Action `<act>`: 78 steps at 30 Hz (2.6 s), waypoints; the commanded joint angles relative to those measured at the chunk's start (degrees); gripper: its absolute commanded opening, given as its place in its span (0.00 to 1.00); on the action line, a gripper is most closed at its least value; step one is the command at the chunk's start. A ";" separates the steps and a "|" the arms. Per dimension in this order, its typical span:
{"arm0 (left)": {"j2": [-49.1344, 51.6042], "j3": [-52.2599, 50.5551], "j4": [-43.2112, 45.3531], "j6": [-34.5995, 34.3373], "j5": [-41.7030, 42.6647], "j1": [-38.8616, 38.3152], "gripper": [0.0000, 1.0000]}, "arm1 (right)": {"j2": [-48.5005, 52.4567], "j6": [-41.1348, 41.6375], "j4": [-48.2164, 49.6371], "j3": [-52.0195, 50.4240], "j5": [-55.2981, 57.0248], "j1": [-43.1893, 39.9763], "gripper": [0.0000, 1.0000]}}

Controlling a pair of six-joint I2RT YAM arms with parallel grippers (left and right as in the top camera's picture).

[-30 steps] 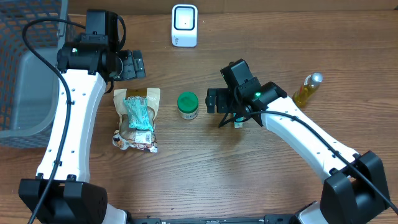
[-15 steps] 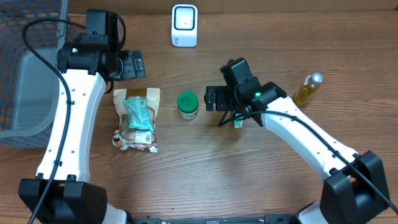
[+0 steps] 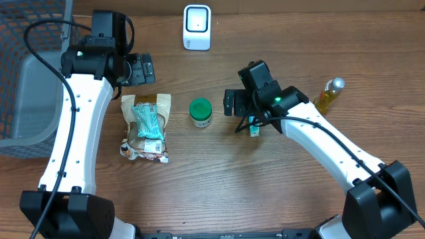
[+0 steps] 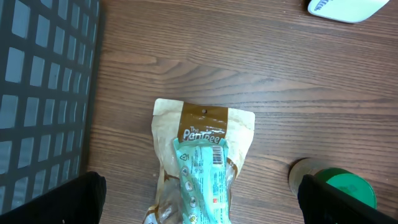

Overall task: Scan the item barcode
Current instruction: 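Swing the open right gripper left over the green-lidded jar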

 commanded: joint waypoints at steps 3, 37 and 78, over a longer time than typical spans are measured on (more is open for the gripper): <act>-0.15 1.11 0.24 1.09 -0.52 -0.42 1.00 | -1.09 0.04 0.17 0.76 -3.06 -0.13 1.00; -0.15 1.11 0.24 1.09 -0.52 -0.42 1.00 | -1.22 0.24 -14.86 14.38 -16.15 -3.65 1.00; -0.15 1.11 0.24 1.09 -0.52 -0.42 1.00 | 10.43 7.76 -23.17 30.08 6.56 11.82 1.00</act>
